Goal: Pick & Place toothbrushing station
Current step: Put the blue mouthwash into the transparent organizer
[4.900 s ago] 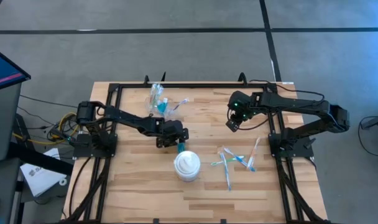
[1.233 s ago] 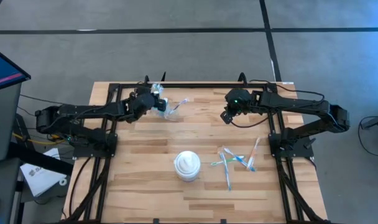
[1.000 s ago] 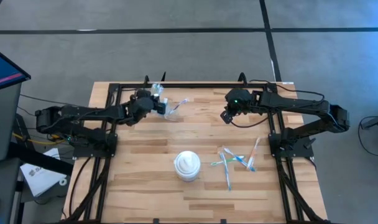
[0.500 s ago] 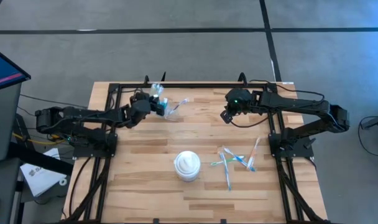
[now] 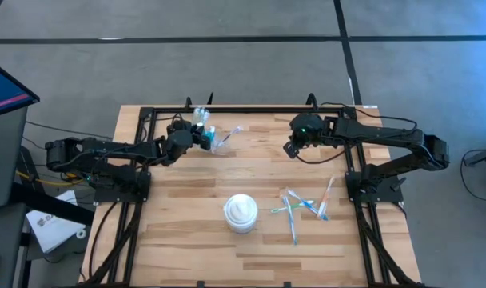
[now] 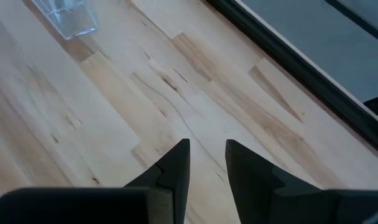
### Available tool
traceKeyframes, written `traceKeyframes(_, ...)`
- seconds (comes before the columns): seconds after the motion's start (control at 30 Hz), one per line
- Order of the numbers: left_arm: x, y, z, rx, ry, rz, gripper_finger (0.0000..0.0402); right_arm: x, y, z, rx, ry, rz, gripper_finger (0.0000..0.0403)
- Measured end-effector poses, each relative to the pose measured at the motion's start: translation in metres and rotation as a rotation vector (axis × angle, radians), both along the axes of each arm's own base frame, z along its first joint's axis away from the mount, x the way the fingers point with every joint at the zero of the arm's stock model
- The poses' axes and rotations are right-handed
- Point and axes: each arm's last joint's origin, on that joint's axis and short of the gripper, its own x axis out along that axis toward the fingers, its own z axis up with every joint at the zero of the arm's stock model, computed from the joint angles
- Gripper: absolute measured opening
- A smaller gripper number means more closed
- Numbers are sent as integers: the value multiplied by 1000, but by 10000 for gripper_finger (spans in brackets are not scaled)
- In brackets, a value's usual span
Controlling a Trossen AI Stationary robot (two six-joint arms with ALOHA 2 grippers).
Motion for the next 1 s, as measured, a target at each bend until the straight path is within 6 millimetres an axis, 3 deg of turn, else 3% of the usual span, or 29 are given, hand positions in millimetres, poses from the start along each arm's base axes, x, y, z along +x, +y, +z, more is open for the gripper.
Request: traceKeyframes(1.0,4,-3,0,-39,13,-161,118,3,-1,2,-23,-31,-8,95)
